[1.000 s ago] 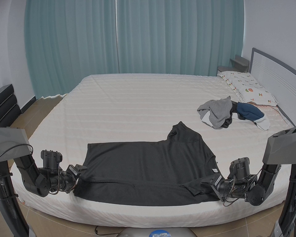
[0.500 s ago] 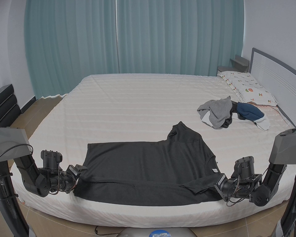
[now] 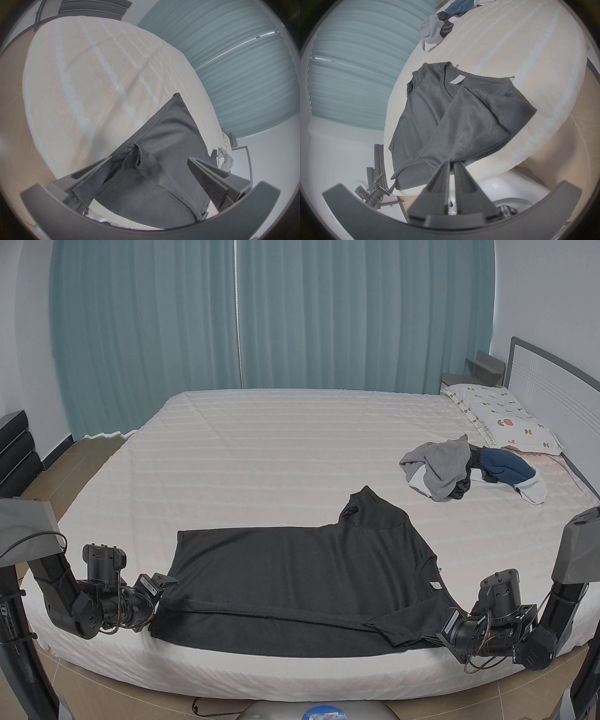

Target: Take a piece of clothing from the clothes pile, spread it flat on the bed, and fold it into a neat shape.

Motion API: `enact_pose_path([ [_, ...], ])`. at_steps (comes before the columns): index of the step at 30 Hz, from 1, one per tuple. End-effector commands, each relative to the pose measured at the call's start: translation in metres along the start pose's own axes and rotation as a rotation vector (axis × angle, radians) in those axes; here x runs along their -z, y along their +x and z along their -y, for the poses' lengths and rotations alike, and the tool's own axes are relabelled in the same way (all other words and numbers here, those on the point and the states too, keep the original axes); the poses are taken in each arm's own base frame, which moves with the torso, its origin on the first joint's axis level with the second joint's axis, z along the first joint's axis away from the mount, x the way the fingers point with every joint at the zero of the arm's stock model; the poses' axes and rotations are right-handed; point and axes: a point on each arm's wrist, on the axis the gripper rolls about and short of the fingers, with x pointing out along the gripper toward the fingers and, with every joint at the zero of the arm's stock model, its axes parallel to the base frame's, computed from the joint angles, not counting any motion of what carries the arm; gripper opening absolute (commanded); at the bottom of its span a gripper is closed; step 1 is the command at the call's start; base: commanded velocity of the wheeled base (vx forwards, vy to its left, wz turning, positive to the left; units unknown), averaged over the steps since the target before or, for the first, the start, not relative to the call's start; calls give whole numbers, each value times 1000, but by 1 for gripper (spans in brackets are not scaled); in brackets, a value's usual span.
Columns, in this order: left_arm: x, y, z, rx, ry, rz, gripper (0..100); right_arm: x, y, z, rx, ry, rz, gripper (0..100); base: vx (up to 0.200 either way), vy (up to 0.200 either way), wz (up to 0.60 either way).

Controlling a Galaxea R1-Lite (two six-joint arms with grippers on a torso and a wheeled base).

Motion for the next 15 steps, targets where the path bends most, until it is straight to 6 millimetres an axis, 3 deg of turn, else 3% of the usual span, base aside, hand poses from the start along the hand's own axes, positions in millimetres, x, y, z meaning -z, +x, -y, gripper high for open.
enact_pose_path([
  [1, 0, 0, 0, -1, -1, 0, 100, 5, -5, 4, 15, -28, -17, 100, 0, 0, 0],
  [10, 0, 0, 0, -1, -1, 0, 100, -14, -19, -5, -54, -65, 76, 100, 0, 0, 0],
  [15, -1, 0, 1, 4, -2, 4, 100, -44, -17, -2, -55, -79, 160, 100, 0, 0, 0],
])
